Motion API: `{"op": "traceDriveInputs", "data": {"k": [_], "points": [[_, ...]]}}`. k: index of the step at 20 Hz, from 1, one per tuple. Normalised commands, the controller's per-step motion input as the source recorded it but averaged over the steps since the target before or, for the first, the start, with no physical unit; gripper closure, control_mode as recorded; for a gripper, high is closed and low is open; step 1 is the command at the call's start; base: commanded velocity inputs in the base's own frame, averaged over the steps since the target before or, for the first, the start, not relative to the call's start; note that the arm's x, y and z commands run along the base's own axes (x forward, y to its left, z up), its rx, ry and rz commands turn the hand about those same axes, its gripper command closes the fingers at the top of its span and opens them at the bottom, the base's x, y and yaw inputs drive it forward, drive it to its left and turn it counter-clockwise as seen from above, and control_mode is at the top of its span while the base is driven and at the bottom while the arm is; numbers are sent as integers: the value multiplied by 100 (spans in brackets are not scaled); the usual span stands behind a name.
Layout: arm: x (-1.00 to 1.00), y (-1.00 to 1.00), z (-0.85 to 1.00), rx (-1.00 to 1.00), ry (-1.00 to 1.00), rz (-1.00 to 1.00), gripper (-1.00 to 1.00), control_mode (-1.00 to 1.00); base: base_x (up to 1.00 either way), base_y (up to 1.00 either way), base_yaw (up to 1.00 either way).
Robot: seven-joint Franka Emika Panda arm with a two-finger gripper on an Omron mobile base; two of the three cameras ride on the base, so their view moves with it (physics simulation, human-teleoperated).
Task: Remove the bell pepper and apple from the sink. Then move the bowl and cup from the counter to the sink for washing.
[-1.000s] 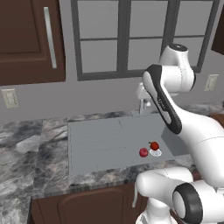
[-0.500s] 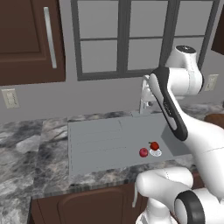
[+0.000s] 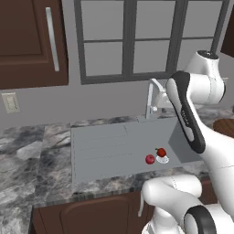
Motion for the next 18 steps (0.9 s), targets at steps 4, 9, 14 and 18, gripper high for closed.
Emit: {"op": "traceDriveInputs", "data": {"k": [4, 9, 14, 18], "points": [[-22, -21, -14, 4, 0, -8, -100, -100, 0, 0, 0], [-22, -17, -20, 0, -2, -6, -100, -100, 0, 0, 0], [-20, -8, -25, 0, -2, -11, -100, -100, 0, 0, 0], [-8, -3, -25, 0, 0, -14, -100, -100, 0, 0, 0]]}}
